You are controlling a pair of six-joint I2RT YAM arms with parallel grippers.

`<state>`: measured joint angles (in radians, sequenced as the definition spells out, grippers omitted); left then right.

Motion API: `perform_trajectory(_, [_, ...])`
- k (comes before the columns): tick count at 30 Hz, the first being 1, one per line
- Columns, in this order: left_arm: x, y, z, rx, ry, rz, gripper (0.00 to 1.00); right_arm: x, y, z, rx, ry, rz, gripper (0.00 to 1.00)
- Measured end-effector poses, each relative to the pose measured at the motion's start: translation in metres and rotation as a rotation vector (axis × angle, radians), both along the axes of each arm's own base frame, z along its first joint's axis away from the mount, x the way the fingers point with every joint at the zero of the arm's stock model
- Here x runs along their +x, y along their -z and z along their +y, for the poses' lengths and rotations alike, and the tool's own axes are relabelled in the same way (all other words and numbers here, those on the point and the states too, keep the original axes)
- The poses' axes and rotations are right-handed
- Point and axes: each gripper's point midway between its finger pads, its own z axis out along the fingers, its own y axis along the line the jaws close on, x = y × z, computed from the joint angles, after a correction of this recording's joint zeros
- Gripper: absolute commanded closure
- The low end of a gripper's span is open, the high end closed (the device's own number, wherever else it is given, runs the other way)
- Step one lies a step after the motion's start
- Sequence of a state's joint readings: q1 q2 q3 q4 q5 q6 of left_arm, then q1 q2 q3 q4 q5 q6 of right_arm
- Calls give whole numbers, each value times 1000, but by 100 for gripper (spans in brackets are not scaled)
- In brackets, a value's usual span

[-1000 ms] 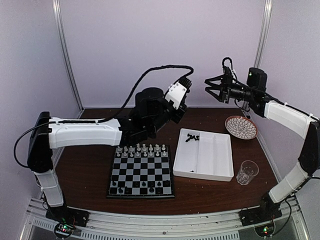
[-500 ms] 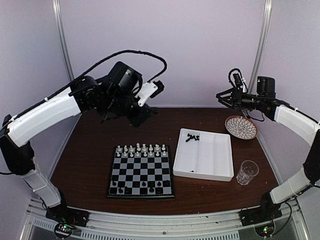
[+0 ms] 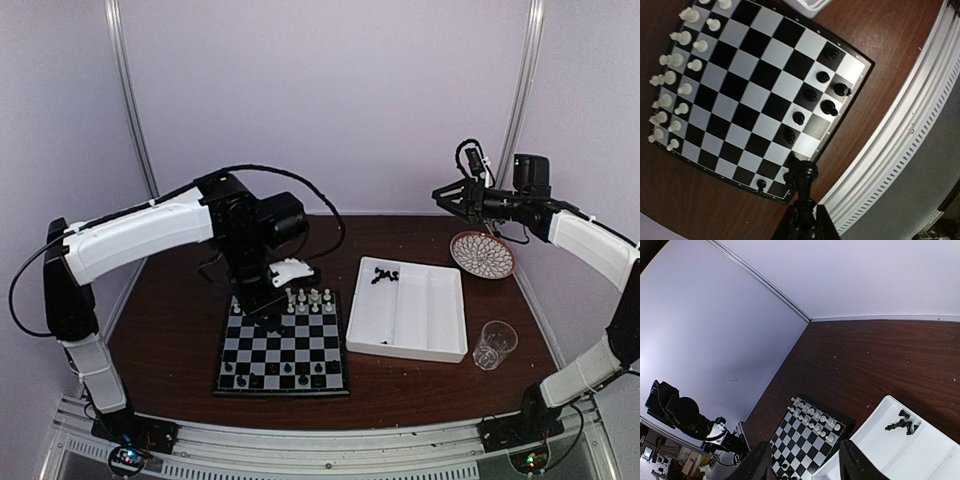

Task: Set up the chess pieces on the board
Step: Place the queen at d8.

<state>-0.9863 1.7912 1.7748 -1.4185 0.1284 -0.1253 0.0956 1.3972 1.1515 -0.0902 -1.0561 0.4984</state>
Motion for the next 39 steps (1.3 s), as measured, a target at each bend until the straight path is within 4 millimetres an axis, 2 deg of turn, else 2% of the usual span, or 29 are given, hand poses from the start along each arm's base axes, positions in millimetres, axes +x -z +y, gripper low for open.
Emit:
perform_trajectory(7, [-29,37,9,109,-1,207,100,-2,4,0,-2,0,7,50])
perform_trajectory(15, [-40,63,14,196,-6,301,100,-2,6,0,-2,0,12,51])
perform_trajectory(30, [-48,93,23,302,-10,371,100,-3,10,0,-3,0,19,51])
perform_trajectory(39, [-48,100,21,318,-2,383,100,-3,11,0,-3,0,20,51])
